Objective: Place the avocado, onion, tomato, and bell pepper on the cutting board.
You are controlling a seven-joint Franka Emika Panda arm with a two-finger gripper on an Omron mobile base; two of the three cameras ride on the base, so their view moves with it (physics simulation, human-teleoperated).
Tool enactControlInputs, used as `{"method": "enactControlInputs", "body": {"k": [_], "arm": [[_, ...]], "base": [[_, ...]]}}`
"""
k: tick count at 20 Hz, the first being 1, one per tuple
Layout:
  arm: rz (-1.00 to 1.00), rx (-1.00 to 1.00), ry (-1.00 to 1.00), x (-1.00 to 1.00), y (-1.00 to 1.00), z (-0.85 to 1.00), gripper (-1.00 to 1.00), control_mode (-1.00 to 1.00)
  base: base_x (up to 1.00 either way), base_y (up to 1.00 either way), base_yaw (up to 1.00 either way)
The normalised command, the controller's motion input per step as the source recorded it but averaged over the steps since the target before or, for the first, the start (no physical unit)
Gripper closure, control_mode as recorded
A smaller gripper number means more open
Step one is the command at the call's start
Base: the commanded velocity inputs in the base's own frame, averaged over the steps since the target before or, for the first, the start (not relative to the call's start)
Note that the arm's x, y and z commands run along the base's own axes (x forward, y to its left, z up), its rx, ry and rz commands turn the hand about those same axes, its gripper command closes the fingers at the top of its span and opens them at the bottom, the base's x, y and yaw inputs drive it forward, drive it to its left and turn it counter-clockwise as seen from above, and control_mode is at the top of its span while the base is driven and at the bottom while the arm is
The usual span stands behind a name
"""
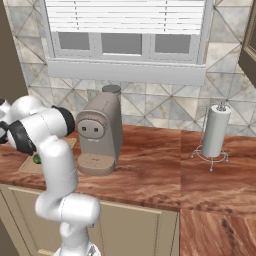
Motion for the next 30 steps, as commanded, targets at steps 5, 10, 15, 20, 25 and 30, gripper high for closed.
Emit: {"method": "enactControlInputs", "body": {"k": [5,10,15,20,25,30], "arm": [[0.00,-0.03,0.01,0.13,0.10,-0.11,-1.00,-1.00],[0.00,-0.02,0.00,0.18,0.03,-0.01,-1.00,-1.00],[0.00,-0.01,0.00,0.13,0.00,-0.02,-1.00,-1.00],[0.00,-0.02,0.00,0.13,0.00,-0.16,-1.00,-1.00],[0.00,-0.01,0.00,0.12,0.01,-0.13,-1.00,-1.00],[0.00,-0.02,0.00,0.00,0.11,-0.11,-1.00,-1.00]], "base": [[0.00,0.00,0.00],[0.00,0.00,0.00],[0.00,0.00,0.00],[0.00,0.00,0.00],[0.00,0.00,0.00],[0.00,0.00,0.00]]}}
